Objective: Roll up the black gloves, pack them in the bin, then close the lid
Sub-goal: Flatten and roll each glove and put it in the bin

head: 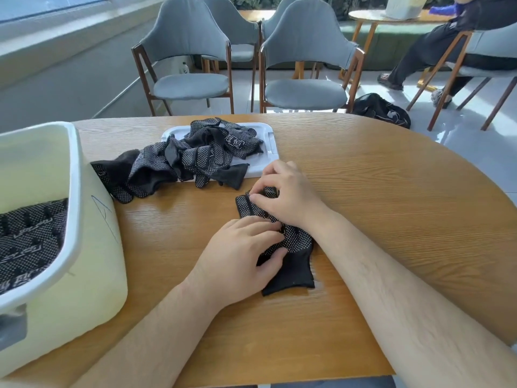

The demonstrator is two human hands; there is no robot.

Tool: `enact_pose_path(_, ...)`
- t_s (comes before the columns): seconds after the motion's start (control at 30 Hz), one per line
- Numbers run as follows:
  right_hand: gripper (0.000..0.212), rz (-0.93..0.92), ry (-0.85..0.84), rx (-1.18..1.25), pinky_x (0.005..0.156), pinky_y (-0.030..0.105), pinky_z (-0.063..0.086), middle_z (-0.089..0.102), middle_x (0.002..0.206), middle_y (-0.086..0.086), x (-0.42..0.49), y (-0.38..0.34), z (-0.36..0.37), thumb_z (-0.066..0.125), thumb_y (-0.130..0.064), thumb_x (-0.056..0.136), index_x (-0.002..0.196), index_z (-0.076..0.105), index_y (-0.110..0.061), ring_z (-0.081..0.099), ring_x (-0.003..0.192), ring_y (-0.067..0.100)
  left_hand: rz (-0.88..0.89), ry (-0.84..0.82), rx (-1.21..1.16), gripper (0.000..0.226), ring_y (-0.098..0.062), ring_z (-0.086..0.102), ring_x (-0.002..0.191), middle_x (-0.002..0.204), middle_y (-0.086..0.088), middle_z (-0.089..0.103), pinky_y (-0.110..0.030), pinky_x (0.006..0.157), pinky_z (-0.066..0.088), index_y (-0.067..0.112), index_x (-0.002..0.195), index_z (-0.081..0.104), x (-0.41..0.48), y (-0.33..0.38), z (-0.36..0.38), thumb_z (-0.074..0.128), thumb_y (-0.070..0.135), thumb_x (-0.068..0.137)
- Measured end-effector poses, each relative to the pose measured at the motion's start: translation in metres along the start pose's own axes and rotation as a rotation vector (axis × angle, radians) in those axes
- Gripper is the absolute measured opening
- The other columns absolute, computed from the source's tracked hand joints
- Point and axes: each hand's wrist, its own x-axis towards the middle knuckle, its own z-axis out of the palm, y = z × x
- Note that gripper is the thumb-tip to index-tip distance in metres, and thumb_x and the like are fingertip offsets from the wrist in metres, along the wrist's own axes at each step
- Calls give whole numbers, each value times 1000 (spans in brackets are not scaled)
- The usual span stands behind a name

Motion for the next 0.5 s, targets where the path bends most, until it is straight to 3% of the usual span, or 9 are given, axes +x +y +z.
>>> enact_pose_path(0.17, 8, -53, 155, 89, 92, 38, 47, 54, 93, -13, -5, 3, 1, 73, -34, 91, 86, 77, -28, 47, 101, 12, 10, 10, 9, 23, -12, 68, 110, 113, 7, 76, -33, 87, 56, 21, 97, 80, 0, -1, 0, 64, 36, 90)
enact_pose_path(0.3, 11, 14, 71, -29, 96, 40, 45, 57, 95, -12, -6, 3, 1, 70, -37, 93, 90, 77, -29, 48, 104, 13, 4, -32, -16, 27, -11, 65, 119, 121, 6, 73, -33, 93, 55, 21, 104, 79, -5, 3, -1, 62, 37, 91)
enact_pose_path(0.4, 10, -55, 135, -17, 95, 39, 45, 56, 93, -12, -6, -1, -1, 70, -37, 92, 94, 77, -30, 47, 101, 10, 26, -86, -49, 36, -9, 50, 138, 140, 6, 62, -29, 111, 43, 21, 123, 73, -18, -3, -10, 56, 41, 98)
enact_pose_path(0.5, 14, -161, 114, 21, 94, 34, 39, 55, 93, -14, -5, -10, -2, 72, -45, 89, 95, 78, -34, 43, 98, 5, 35, -66, -43, 35, -9, 49, 138, 138, 8, 63, -25, 115, 36, 20, 123, 73, -26, -9, -19, 58, 40, 99)
